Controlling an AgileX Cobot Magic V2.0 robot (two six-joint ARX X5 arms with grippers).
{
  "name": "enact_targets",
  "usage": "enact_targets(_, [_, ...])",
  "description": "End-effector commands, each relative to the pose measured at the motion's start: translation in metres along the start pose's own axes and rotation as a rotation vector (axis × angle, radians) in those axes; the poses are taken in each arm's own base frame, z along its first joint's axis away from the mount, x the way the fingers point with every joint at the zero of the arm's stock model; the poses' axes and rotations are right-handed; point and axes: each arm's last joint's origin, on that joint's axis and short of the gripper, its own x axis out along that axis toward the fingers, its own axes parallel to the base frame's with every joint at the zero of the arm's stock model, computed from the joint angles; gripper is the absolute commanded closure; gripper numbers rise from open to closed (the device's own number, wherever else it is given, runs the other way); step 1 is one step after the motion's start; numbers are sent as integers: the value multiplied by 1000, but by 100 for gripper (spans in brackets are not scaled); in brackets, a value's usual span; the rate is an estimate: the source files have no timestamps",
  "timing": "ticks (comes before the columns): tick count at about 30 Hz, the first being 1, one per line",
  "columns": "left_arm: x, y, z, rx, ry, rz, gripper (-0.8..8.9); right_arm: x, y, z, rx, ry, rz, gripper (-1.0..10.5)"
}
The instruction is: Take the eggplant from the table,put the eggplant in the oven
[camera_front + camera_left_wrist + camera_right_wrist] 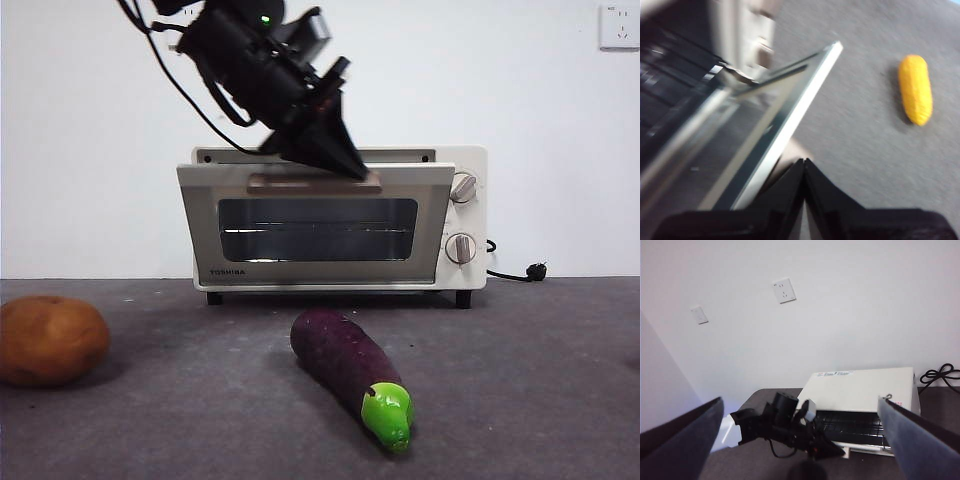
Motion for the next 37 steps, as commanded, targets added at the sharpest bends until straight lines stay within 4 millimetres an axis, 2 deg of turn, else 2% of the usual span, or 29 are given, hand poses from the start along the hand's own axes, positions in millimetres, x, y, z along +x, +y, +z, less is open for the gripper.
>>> enact_targets(1, [15, -11, -5, -2, 33, -35, 819, 2, -1, 1, -8, -1, 3, 350])
enact_targets(8, [30, -42, 1, 18, 37, -91, 819, 5, -3, 2, -4, 5, 2, 350])
enact_targets(14, [36, -60, 5, 19, 43, -121, 819, 7, -4, 2, 0, 11, 1, 350])
enact_targets(18, [32, -67, 14, 23, 27, -129, 819, 9, -5, 3, 3, 15, 0, 350])
enact_targets(21, [20, -72, 30, -9, -6, -125, 819, 10, -5, 3, 8, 18, 0, 350])
enact_targets(24, [-6, -79, 54, 1, -49, -117, 819, 10, -5, 2, 11, 22, -1, 350])
enact_targets(27, [-44, -90, 82, 22, -118, -84, 819, 9, -5, 2, 13, 22, 3, 350])
enact_targets(32, [-134, -118, 123, 47, -297, 49, 819, 9, -4, 2, 14, 32, 37, 350])
enact_targets(37, [-223, -149, 136, 65, -462, 177, 819, 9, -3, 2, 11, 45, 83, 350])
